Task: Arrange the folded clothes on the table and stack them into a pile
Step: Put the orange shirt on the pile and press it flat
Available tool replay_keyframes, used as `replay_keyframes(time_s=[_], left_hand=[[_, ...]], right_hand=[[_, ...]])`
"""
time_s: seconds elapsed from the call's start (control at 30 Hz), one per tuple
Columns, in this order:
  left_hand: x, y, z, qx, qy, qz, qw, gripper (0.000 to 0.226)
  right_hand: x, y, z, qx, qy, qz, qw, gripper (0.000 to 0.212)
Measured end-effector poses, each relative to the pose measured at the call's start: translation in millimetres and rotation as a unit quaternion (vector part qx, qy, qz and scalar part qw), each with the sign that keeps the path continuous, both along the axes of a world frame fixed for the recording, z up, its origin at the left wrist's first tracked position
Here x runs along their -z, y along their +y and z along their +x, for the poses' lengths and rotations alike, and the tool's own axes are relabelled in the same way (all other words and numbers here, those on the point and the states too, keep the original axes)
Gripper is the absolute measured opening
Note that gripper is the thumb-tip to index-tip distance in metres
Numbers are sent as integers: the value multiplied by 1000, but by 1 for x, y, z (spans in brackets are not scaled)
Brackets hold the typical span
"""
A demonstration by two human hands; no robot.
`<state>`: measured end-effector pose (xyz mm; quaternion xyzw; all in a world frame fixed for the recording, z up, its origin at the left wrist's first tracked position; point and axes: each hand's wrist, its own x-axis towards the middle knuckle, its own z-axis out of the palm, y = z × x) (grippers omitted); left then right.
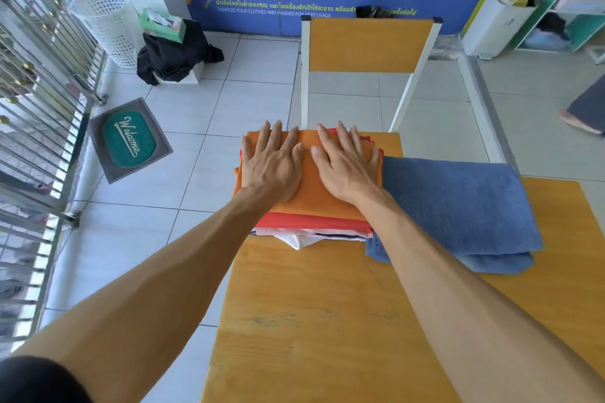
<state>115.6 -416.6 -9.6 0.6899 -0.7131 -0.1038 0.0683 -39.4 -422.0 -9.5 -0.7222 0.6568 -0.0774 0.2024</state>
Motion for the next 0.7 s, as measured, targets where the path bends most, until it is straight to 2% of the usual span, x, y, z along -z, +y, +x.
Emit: replay_keyframes(time_s=[0.07,0.13,0.2,0.27,0.33,0.43,0.53,0.63,0.7], left_hand=[[0,0,-2,-2,-8,8,1000,59],[1,0,-2,-4,-12,10,1000,60],[0,0,-2,-6,-17,8,1000,60],[0,-1,-1,-4,-23,12,1000,61],[0,-1,-2,-3,-24,17,1000,61],[-2,0,-1,-3,-23,19,1000,61],[-2,-1,-1,-3,-18,23,1000,61],[-1,-1,-2,-7,-25,21,999,61],[0,-1,-2,-8,-25,18,1000,61]], right_hand=[[-8,6,-12,77,-49,-53,994,64],[-13,15,-32,235,-104,-100,961,63],[-14,18,-50,346,-182,-15,920,63],[-15,20,-59,353,-256,97,895,72],[-16,19,-61,338,-294,122,886,64],[-22,14,-58,321,-308,86,891,45],[-24,13,-54,311,-300,29,901,43],[-25,18,-52,307,-228,-33,923,36],[-27,20,-51,304,-229,-33,924,39]])
